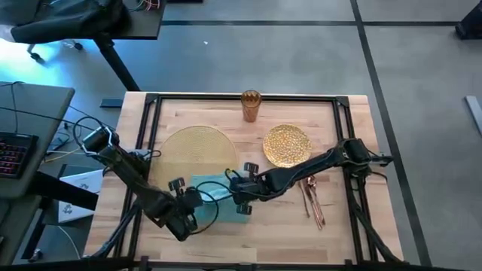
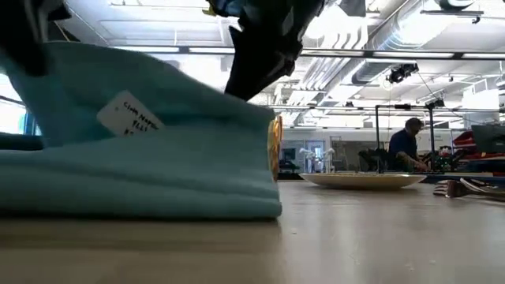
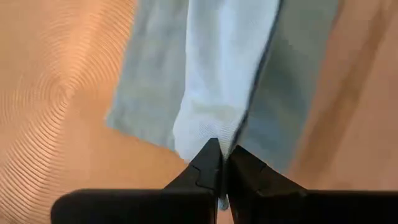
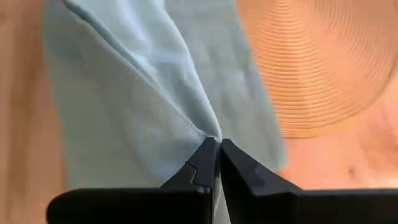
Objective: Set table place
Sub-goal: Fold the blue table napkin
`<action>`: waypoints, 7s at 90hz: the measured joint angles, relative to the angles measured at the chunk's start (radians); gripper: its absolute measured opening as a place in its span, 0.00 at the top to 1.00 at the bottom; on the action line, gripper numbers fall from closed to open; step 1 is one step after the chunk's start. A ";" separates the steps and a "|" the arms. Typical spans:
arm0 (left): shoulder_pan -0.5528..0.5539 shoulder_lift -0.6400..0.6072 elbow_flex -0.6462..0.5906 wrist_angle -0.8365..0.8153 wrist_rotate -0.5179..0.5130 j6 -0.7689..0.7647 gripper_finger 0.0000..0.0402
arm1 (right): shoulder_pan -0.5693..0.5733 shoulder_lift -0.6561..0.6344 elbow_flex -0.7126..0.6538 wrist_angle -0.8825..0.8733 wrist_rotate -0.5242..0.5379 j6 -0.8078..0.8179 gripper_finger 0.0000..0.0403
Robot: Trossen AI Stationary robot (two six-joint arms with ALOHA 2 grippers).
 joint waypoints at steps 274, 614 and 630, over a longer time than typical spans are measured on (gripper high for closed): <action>0.042 0.024 -0.176 0.256 0.156 0.067 1.00 | 0.114 0.039 -0.186 0.280 -0.270 -0.001 0.64; 0.142 -0.057 0.061 -0.139 0.137 -0.033 1.00 | -0.085 -0.010 0.141 -0.215 -0.207 0.447 1.00; 0.177 -0.057 -0.103 -0.061 0.048 -0.026 1.00 | -0.108 0.029 0.100 -0.210 -0.166 0.453 1.00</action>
